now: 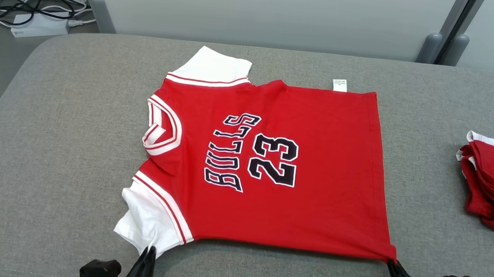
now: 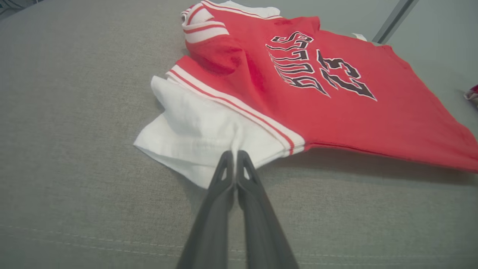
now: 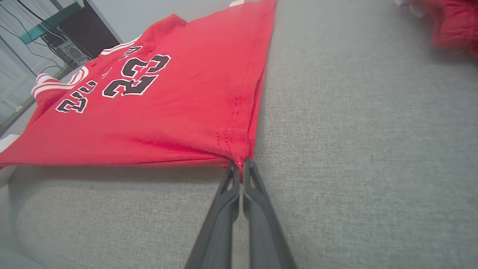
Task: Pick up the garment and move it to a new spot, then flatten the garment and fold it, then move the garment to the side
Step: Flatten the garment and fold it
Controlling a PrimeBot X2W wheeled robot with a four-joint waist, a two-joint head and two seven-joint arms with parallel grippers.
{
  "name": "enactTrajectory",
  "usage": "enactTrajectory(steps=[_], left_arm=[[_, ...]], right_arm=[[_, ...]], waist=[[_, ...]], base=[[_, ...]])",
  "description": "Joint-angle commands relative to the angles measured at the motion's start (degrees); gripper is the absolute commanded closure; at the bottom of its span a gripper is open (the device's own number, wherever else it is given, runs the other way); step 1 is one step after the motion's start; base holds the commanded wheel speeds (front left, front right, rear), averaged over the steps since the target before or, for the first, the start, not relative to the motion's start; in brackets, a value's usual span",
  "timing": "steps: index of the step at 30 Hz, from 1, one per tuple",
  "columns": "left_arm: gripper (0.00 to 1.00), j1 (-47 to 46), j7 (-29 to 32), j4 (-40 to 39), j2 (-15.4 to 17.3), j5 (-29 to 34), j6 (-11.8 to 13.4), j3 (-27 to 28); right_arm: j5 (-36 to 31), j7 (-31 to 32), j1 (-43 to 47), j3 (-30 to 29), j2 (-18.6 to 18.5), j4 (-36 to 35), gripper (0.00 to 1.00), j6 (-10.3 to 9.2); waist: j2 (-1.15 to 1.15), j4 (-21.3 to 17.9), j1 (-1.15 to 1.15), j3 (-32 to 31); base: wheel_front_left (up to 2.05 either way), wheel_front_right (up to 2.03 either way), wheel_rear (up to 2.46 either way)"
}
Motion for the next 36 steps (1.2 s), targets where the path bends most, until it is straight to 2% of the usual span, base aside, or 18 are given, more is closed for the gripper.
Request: enactTrajectory(steps=[1, 5, 6, 7, 8, 15, 21, 27, 31, 36], left_arm=[[1.00, -0.9, -0.2, -0.3, 0.7, -0.3, 0.0, 2.0], [1.00, -0.9, -0.1, 1.1, 0.4, -1.2, -0.4, 2.1], [0.68, -1.0, -0.1, 1.4, 0.1, -1.5, -0.5, 2.2], [0.00, -1.0, -0.2, 1.5, 0.0, -1.7, -0.5, 2.2], [0.00, -1.1, -0.3, 1.5, -0.2, -1.9, -0.8, 2.1], [0.00, -2.8, -3.8, -1.8, 0.3, -2.2, -1.4, 4.1], [0.00, -6.9, -5.1, -6.9, 4.6, 0.4, -2.3, 5.6], [0.00, -9.2, -4.0, -8.2, 8.4, 1.9, -2.1, 7.2], [0.00, -7.3, -3.6, -9.0, 10.6, 1.6, -1.0, 9.3], [0.00, -3.8, -3.9, -10.2, 11.5, 0.9, -0.3, 10.4]], right_arm=[[-1.3, 0.7, 0.3, 0.4, -0.5, -1.8, 1.00, -0.01], [-2.7, 2.0, 1.5, -1.1, 0.6, -3.4, 1.00, -0.01], [-3.1, 2.3, 1.8, -1.5, 0.9, -3.7, 0.58, -0.01], [-3.5, 2.5, 1.9, -1.7, 1.1, -4.1, 0.02, -0.01], [-3.8, 2.3, 2.2, -2.3, 1.4, -4.7, 0.00, -0.01], [-7.3, 0.2, 3.6, -5.1, 1.2, -11.7, 0.00, -0.01], [-12.6, -1.7, 2.5, -7.0, -0.1, -19.5, 0.00, -0.01], [-16.1, -2.2, 1.8, -8.0, -1.3, -21.9, 0.00, -0.01], [-18.0, -2.5, 5.2, -10.5, -0.4, -23.0, 0.00, -0.01], [-18.8, -2.2, 9.8, -12.1, 1.8, -23.8, 0.00, -0.01]], waist=[[0.00, -0.1, 0.00, -0.4], [0.00, -0.1, 0.00, -0.8], [0.00, -0.2, 0.00, -0.8], [0.00, -0.2, 0.00, -0.9], [0.00, -0.2, 0.00, -0.9], [0.00, -0.4, 0.00, -0.8], [0.00, -1.0, 0.00, -1.4], [0.00, -1.5, 0.00, -2.9], [0.00, -1.2, 0.00, -5.0], [0.00, -0.6, 0.00, -6.0]], base=[[0.00, 0.00, 0.00], [0.00, 0.00, 0.00], [0.00, 0.00, 0.00], [0.00, 0.00, 0.00], [0.00, 0.00, 0.00], [0.00, 0.00, 0.00], [0.00, 0.00, 0.00], [0.00, 0.00, 0.00], [0.00, 0.00, 0.00], [0.00, 0.00, 0.00]])
